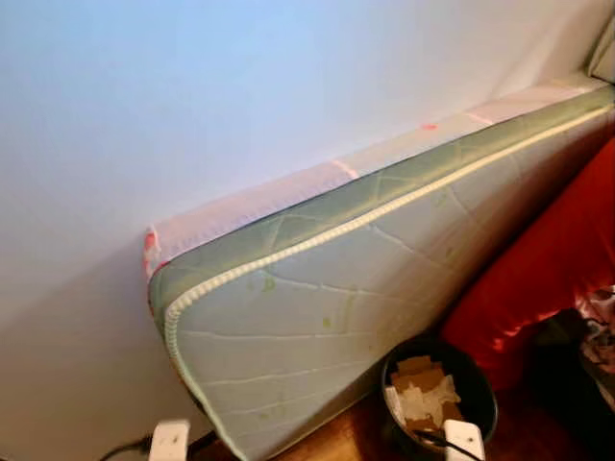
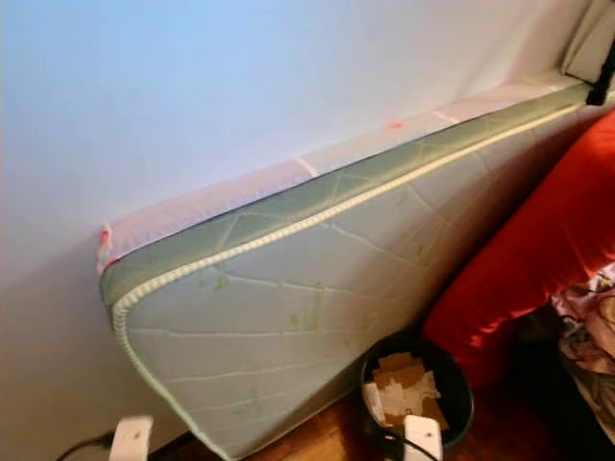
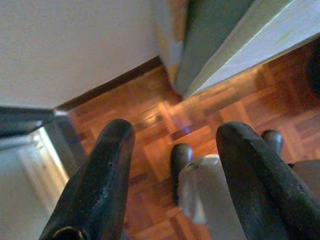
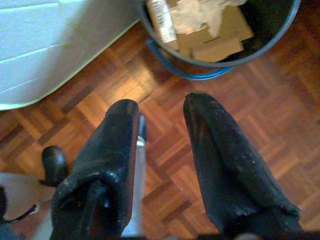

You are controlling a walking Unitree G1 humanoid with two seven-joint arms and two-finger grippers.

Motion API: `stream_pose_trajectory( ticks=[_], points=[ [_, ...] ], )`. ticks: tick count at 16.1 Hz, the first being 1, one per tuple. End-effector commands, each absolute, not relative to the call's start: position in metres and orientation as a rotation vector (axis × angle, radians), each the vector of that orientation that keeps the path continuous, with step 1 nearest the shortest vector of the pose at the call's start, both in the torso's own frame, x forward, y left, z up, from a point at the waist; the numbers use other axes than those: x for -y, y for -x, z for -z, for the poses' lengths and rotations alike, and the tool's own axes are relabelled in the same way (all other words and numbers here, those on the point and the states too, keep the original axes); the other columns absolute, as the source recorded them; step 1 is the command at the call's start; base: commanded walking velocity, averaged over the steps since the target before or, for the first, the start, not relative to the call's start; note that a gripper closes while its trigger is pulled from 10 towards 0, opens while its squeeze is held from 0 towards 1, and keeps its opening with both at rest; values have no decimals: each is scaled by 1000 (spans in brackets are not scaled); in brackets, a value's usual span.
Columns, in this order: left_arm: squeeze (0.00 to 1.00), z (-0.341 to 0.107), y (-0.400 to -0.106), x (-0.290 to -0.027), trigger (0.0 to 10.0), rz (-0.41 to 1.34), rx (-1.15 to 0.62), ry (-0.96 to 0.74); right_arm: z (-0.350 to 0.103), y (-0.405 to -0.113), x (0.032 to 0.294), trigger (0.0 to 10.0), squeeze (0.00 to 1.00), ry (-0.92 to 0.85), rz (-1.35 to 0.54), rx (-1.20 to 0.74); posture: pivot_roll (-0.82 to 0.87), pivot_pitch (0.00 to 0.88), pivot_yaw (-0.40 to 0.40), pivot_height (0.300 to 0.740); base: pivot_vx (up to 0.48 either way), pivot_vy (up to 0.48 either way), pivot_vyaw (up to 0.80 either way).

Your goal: Clean up the room

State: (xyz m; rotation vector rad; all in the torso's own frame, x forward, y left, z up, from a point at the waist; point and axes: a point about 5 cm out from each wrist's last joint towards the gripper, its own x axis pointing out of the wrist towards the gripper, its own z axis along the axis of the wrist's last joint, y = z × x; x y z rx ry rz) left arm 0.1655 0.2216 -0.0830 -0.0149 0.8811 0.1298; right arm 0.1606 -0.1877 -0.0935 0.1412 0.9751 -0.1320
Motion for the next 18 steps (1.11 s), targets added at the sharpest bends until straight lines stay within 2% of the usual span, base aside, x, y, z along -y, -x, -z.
stream_pose_trajectory(
  ticks=[1,18],
  points=[
    [0,88,-159,-210,10000,-22,-919,-11,89,-174,177,10000,0,-191,-3,-1003,66,0,-52,740,0,-281,0],
    [0,89,-159,-207,10000,-15,-920,-13,87,-178,180,10000,0,-193,6,-992,60,0,-53,740,0,-281,0]
  ],
)
